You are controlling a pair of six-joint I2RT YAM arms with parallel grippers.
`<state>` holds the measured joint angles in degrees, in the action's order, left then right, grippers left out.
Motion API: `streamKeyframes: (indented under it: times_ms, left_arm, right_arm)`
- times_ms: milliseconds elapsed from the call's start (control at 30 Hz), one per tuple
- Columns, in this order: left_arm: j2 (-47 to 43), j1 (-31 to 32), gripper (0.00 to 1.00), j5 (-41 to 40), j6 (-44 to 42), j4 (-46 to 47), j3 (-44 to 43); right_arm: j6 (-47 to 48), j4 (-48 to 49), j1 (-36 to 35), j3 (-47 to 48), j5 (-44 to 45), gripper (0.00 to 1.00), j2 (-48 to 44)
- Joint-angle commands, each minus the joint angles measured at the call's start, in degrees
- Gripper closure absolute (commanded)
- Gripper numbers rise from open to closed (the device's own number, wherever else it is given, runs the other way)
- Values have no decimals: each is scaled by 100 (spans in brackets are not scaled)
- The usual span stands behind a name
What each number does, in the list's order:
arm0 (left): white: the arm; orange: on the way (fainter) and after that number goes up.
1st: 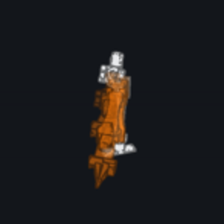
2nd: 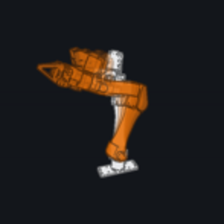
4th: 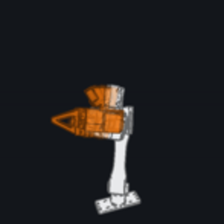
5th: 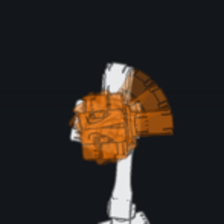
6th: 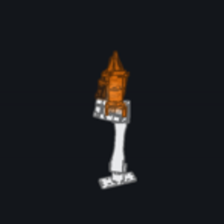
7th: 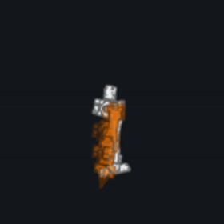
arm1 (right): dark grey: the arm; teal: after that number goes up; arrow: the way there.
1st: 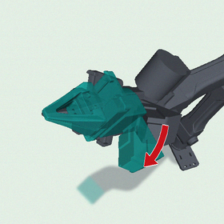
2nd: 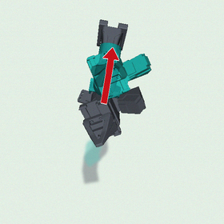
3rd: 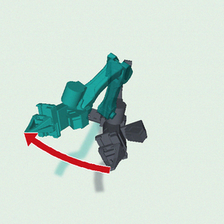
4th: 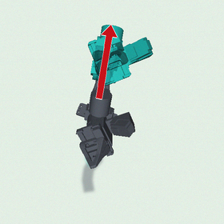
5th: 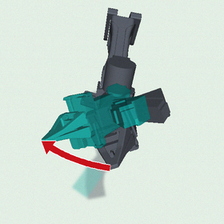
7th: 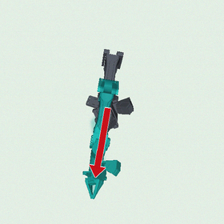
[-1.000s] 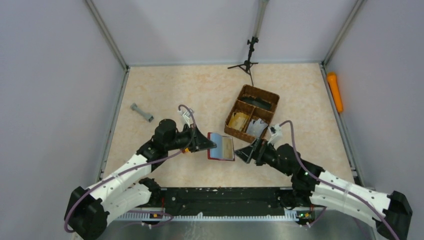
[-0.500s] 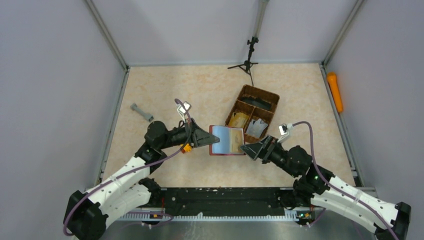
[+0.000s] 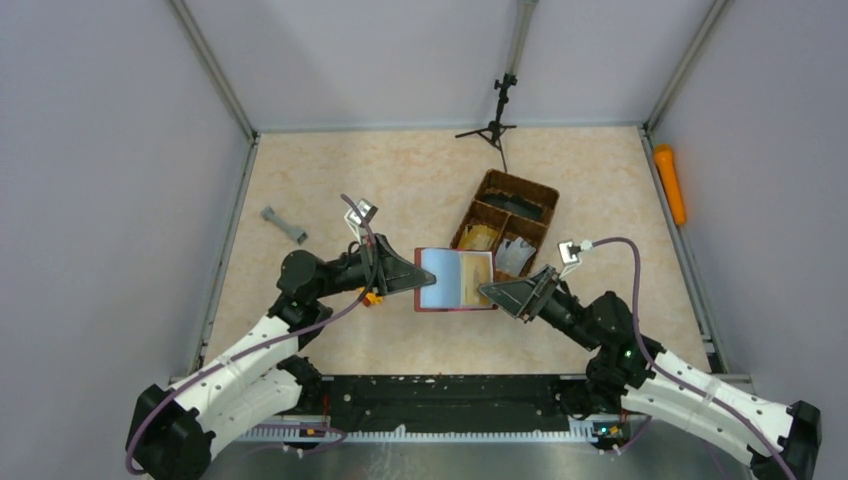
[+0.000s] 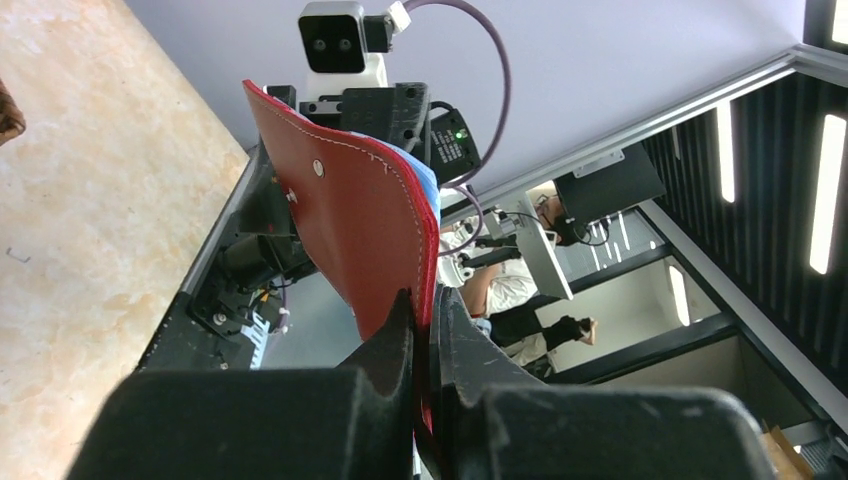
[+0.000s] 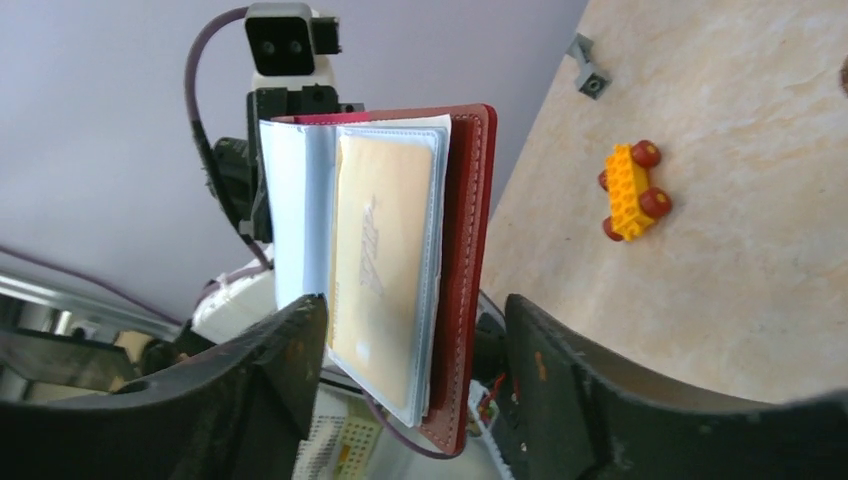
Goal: Take the credit cards out of the card holder
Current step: Remove the credit card from the card holder.
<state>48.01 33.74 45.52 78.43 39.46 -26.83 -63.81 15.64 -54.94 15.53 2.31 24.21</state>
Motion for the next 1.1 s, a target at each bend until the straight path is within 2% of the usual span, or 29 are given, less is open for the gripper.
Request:
streamKeyframes:
  times_ms: [0, 67, 100, 167, 200, 267, 333, 467, 533, 633, 800, 933, 1000, 1067]
  left_arm:
    - [-67, 20, 100, 137, 195, 704, 36]
    - [-84, 27, 100, 137, 64, 501, 25]
    - [-112, 20, 100, 104, -132, 257, 2]
    - [-243, 22, 100, -135, -880, -883, -141]
    - [-335, 19, 97, -397, -1530, -1663, -260]
    - [-478, 18, 92, -990, -2283, -3050, -474]
    - [-522, 19, 83, -1387, -2755, -3839, -583]
    - [-455, 26, 55, -2233, -3439, -5259, -959]
    - [-415, 34, 49, -2609, -3659, -5856, -1191]
    - [-432, 36, 46, -2832, -3819, -6428, -1541]
    - [-604, 67, 41, -2457, -3749, -6510, -1729]
    - [-400, 475, 45, -1693, -3163, -5210, -1308]
    - [-139, 966, 49, -1846, -2976, -4437, -1162]
    - [217, 1290, 52, -1987, -2946, -4133, -1211]
  right_arm:
    - [-164, 858, 50, -67, -367, 47, 4]
    - [-133, 847, 53, -47, -387, 78, -35]
    - [-121, 751, 60, -17, -371, 89, -57]
    - [-63, 422, 62, 31, -288, 99, -122]
    - [-40, 238, 62, 63, -259, 100, -161]
    - [27, -94, 62, 108, -56, 100, -272]
    - [93, -334, 60, 139, 27, 100, -341]
    - [312, -908, 62, 305, 237, 100, -255]
    - [447, -1342, 58, 505, 413, 100, -80]
    - [678, -1688, 59, 629, 654, 100, 163]
    - [837, -2108, 62, 742, 1062, 100, 509]
    - [841, -1616, 61, 617, 758, 100, 619]
    - [837, -1290, 60, 568, 607, 100, 678]
    - [821, -1187, 61, 565, 487, 100, 698]
